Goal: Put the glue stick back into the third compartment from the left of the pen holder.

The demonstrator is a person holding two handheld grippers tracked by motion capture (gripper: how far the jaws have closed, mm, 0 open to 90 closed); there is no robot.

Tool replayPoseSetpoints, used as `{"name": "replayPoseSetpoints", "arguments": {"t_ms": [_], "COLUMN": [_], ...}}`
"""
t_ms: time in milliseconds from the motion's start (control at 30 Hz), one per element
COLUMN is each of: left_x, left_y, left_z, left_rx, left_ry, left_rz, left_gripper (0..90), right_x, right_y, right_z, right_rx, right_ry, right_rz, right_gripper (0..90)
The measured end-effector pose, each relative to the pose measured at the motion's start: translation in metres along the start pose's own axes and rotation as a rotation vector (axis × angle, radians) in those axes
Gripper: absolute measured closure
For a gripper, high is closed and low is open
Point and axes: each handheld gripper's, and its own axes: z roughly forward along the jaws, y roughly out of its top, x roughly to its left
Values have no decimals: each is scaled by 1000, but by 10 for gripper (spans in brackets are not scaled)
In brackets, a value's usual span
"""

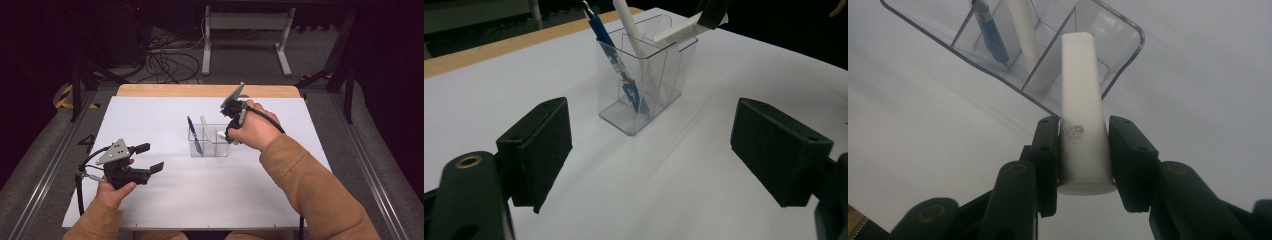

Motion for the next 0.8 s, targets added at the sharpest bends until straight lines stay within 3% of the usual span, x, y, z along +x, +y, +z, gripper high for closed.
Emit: {"name": "replayPoseSetpoints", "arguments": {"t_ms": [167,233,300,433,633,800], "left_x": [0,0,0,-1,0,0], "left_y": [0,0,0,0,0,0], "left_z": [0,0,0,0,0,-2], "left_rx": [2,1,1,1,1,-4], "left_ry": [-1,-1,-2,-2,-1,3], "left_rz": [0,0,-2,-6,-7,-3], "left_gripper": [175,175,175,175,174,174], "right_x": [1,1,0,0,0,-2], "right_y": [-1,-2,-3,-4,-10,-20], "right_z": [0,-1,-2,-6,-13,-22], "right_rx": [-2,-21,-87,-211,-288,-412], "right_ry": [-4,-7,-11,-1,-15,2], "right_rz": [7,2,-27,-65,-97,-142], "right_gripper": [661,602,486,349,315,237]}}
